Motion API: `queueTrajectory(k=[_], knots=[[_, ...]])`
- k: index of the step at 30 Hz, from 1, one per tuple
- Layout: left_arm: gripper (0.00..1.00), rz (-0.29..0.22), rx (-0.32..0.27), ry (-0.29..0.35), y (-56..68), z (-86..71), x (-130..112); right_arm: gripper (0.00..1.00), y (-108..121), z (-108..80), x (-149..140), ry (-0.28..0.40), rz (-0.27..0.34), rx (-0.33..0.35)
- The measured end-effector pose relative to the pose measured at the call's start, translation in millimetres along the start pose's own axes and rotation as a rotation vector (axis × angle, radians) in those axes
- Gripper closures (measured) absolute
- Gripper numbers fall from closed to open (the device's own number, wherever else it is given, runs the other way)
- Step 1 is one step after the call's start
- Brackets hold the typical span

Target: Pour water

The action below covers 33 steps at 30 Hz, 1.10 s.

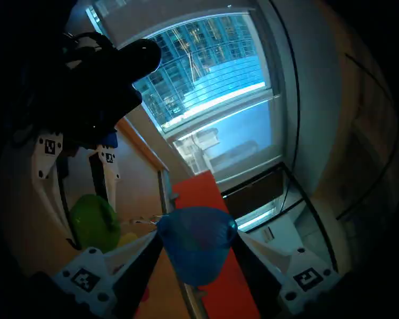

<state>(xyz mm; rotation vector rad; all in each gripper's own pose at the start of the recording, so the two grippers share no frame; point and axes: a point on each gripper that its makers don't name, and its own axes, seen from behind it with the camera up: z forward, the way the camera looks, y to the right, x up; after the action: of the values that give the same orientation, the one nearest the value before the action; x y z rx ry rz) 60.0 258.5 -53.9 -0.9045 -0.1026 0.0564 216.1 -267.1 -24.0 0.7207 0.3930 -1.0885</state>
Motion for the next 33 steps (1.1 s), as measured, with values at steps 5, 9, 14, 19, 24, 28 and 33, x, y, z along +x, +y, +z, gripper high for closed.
queueTrajectory(k=[5, 9, 14, 19, 24, 28, 33], knots=[[0.13, 0.004, -0.003, 0.000, 2.0, 0.7, 1.5, 0.10, 3.8, -2.2, 0.0, -0.002, -0.023, -0.007], [0.13, 0.004, -0.007, 0.002, 3.8, 0.5, 2.6, 0.10, 7.1, -3.7, 0.9, -0.003, -0.044, -0.016], [0.13, 0.005, -0.005, 0.001, 3.7, -0.2, 3.5, 0.10, 9.1, -4.5, 2.1, -0.003, -0.071, -0.026], [0.13, 0.003, -0.008, 0.005, 4.4, -1.9, 5.2, 0.10, 10.8, -4.1, 4.3, -0.001, -0.088, -0.032], [0.13, 0.002, -0.009, 0.006, 4.4, -3.0, 5.5, 0.10, 13.6, -2.9, 6.2, 0.001, -0.103, -0.038], [0.13, 0.001, -0.011, 0.009, 4.7, -3.8, 5.9, 0.10, 16.2, -1.6, 7.6, 0.002, -0.117, -0.042], [0.13, -0.006, -0.014, 0.013, 4.8, -4.2, 6.4, 0.10, 18.3, -0.2, 8.0, 0.000, -0.133, -0.043]])
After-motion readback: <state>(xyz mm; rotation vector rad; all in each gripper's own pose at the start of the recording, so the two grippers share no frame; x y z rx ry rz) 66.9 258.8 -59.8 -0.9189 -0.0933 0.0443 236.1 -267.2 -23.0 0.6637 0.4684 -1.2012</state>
